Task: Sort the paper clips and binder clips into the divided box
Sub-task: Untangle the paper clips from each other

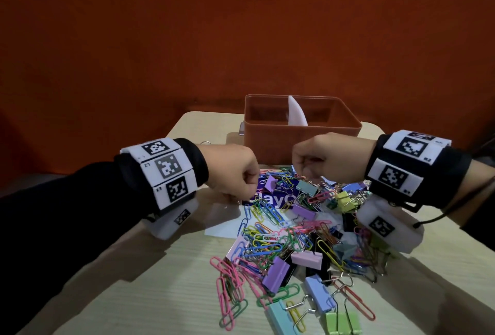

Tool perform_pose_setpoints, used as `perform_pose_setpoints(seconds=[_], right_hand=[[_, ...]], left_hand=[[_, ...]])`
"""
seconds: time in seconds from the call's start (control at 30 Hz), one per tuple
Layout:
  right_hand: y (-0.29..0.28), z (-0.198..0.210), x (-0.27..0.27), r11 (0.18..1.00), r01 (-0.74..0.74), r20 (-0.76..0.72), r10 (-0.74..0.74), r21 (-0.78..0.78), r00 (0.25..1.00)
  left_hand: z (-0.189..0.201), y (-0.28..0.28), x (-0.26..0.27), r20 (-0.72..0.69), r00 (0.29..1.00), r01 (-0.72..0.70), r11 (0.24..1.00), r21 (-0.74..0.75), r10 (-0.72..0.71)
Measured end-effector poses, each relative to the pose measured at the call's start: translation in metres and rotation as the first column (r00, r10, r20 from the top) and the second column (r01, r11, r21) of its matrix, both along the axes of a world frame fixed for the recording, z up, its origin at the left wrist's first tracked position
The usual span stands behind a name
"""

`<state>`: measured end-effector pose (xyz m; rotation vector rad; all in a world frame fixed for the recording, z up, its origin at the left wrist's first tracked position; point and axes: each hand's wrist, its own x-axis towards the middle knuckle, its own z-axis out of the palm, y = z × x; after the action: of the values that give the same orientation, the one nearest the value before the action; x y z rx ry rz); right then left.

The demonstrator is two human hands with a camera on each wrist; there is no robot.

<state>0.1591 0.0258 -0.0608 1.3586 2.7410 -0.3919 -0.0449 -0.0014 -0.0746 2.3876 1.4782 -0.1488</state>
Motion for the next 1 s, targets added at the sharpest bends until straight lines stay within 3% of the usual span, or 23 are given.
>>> perform_pose_setpoints(seconds=[0.37,0.57,0.77,0.9,1.0], right_hand=[[-0.009,-0.009,-0.017,0.997,-0.016,0.109,0.008,0.070,0.994],[-0.004,-0.005,-0.007,0.997,0.007,0.222,-0.025,0.082,0.975],[-0.006,-0.010,-0.002,0.996,0.065,0.255,-0.078,0.060,0.964],[-0.007,-0.014,-0.002,0.993,0.072,0.249,-0.093,0.091,0.964],[-0.007,-0.013,-0.003,0.992,0.071,0.270,-0.098,0.109,0.958]], left_hand=[[-0.004,-0.005,0.018,0.024,0.998,0.058,0.997,0.047,-0.060],[-0.002,-0.008,0.021,-0.050,0.965,0.261,0.958,0.115,-0.257],[-0.006,-0.004,0.030,-0.101,0.949,0.313,0.935,0.167,-0.299],[-0.006,-0.004,0.029,-0.091,0.961,0.273,0.948,0.164,-0.261],[-0.005,-0.001,0.020,-0.018,0.992,0.129,0.987,0.098,-0.128]])
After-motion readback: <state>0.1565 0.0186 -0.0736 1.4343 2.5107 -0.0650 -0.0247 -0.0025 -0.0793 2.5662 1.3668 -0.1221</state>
